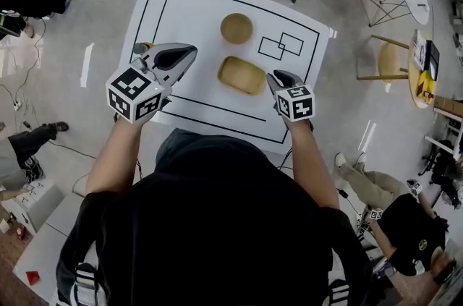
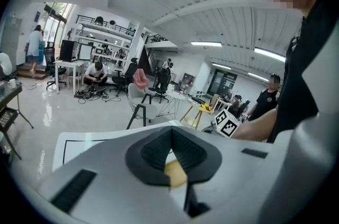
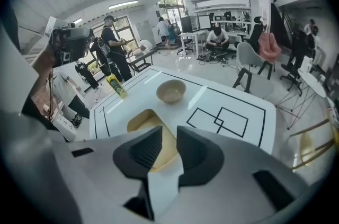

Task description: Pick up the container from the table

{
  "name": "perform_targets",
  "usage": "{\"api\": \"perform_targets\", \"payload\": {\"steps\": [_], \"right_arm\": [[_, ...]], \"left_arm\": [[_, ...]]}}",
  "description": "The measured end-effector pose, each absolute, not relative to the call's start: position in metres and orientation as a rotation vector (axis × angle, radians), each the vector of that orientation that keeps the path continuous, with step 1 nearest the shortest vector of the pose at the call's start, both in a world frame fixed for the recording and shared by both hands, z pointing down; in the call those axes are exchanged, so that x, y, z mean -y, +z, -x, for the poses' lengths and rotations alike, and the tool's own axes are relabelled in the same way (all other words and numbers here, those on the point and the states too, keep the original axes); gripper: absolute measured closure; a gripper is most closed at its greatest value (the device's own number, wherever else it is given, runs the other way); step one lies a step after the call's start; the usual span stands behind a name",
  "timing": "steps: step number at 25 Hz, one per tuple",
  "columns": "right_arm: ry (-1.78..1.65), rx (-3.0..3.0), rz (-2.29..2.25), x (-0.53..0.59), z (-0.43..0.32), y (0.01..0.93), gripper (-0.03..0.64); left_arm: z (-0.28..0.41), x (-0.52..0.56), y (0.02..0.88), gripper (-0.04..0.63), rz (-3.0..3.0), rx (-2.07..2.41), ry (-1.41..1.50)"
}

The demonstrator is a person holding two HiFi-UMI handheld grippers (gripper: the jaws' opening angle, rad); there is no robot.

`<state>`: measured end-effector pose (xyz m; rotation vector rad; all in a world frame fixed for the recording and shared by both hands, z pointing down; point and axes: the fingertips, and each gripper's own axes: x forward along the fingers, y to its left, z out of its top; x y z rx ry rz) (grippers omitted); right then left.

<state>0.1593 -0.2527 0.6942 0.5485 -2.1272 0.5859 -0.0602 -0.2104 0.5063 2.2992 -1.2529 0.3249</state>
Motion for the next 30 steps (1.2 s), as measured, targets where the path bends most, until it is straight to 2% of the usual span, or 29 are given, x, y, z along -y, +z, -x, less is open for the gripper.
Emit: {"api": "perform_targets", "payload": {"steps": [13,30], "right_arm": [[0.619,2.058,-0.477,0.249,-0.152,0.742,0.499],[0.655,2.004,-0.413,0.252,-0.147,0.787,0.492]], "left_arm": [[0.058,0.220,0.536,0.588,-2.260,1.205,0.326],[0.055,0.221,0.564,0.588,-2.195,1.181,0.320]]}}
